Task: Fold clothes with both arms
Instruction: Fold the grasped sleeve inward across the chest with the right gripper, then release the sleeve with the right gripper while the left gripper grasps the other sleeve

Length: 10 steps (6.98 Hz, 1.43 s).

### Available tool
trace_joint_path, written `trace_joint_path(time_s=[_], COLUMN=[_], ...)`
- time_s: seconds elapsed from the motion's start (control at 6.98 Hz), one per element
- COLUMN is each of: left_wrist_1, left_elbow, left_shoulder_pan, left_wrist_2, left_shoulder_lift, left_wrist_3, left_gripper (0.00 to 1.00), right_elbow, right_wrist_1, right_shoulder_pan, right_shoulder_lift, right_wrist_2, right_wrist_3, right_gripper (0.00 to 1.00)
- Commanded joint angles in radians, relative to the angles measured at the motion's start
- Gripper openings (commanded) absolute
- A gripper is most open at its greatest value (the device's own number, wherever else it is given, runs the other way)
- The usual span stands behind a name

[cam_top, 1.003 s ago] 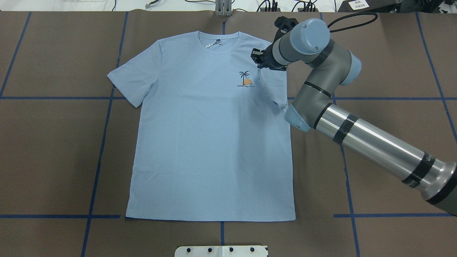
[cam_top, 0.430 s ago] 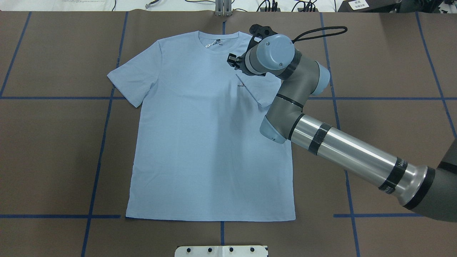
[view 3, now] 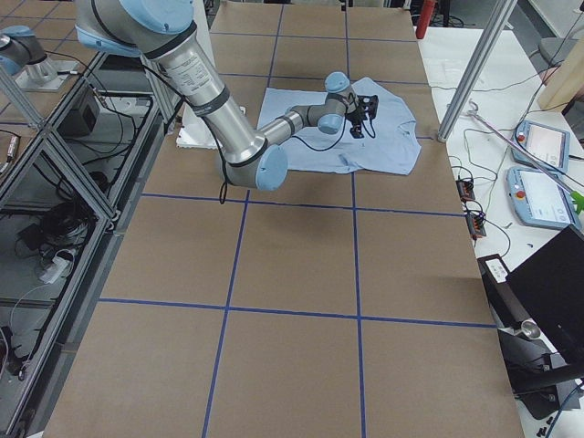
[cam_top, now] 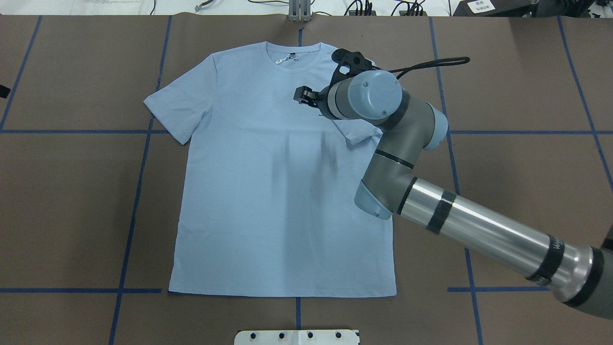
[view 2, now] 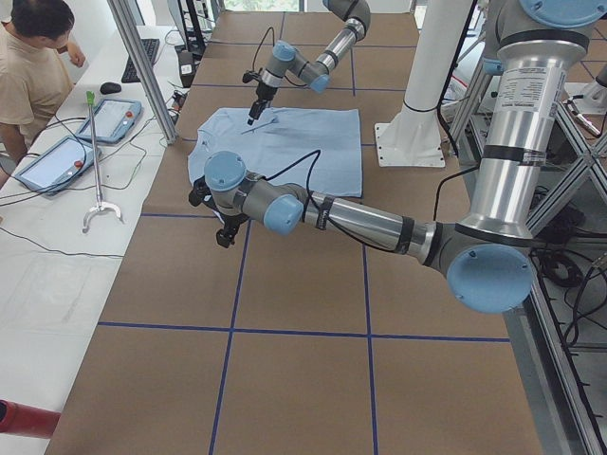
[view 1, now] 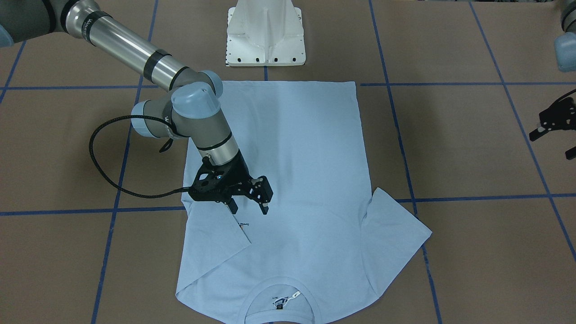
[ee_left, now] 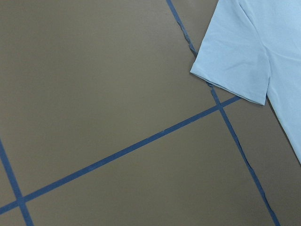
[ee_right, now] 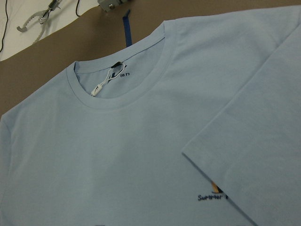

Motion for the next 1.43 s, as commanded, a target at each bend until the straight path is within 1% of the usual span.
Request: trace_joint_path(time_s=[0.0, 0.14, 0.29, 0.43, 0.57, 0.72, 0.86, 1.0, 1.29], left_wrist_1=[-0.282, -0.353, -0.420, -0.485, -0.581, -0.663, -0.668, -0.668, -0.668], left_elbow=[0.205, 0.310, 0.373, 0.437, 0.522, 0.582, 0.597, 0.598, 0.593], left_shoulder_pan=[0.151, 0.194, 0.243, 0.280, 0.325, 0.357, 0.375, 0.376, 0.377], left_wrist_2=[0.090, 0.127, 0.193, 0.257, 0.308, 0.374, 0.403, 0.404, 0.404], left_shoulder_lift=[-0.138, -0.224, -0.249, -0.293, -0.325, -0.350, -0.362, -0.361, -0.360], left_wrist_3=[-0.357, -0.542, -0.581, -0.671, -0.767, -0.929, -0.940, -0.942, -0.942], left_gripper=[1.00, 1.00, 1.00, 1.00, 1.00, 0.99, 0.97, 0.88, 0.79], right_elbow=[0.376, 0.475, 0.517, 0.537, 0.553, 0.567, 0.567, 0.567, 0.567], right_wrist_1=[-0.022, -0.024, -0.022, -0.022, -0.022, -0.022, -0.022, -0.022, -0.022], right_shoulder_pan=[-0.032, -0.032, -0.032, -0.035, -0.046, -0.064, -0.069, -0.072, -0.083], right_shoulder_lift=[-0.251, -0.336, -0.381, -0.400, -0.420, -0.423, -0.423, -0.424, -0.434], right_wrist_2=[0.000, 0.000, -0.002, -0.012, -0.032, -0.063, -0.071, -0.077, -0.092], right_wrist_3=[0.054, 0.054, 0.054, 0.056, 0.056, 0.056, 0.056, 0.056, 0.056], right_gripper=[1.00, 1.00, 1.00, 1.00, 1.00, 1.00, 1.00, 1.00, 1.00])
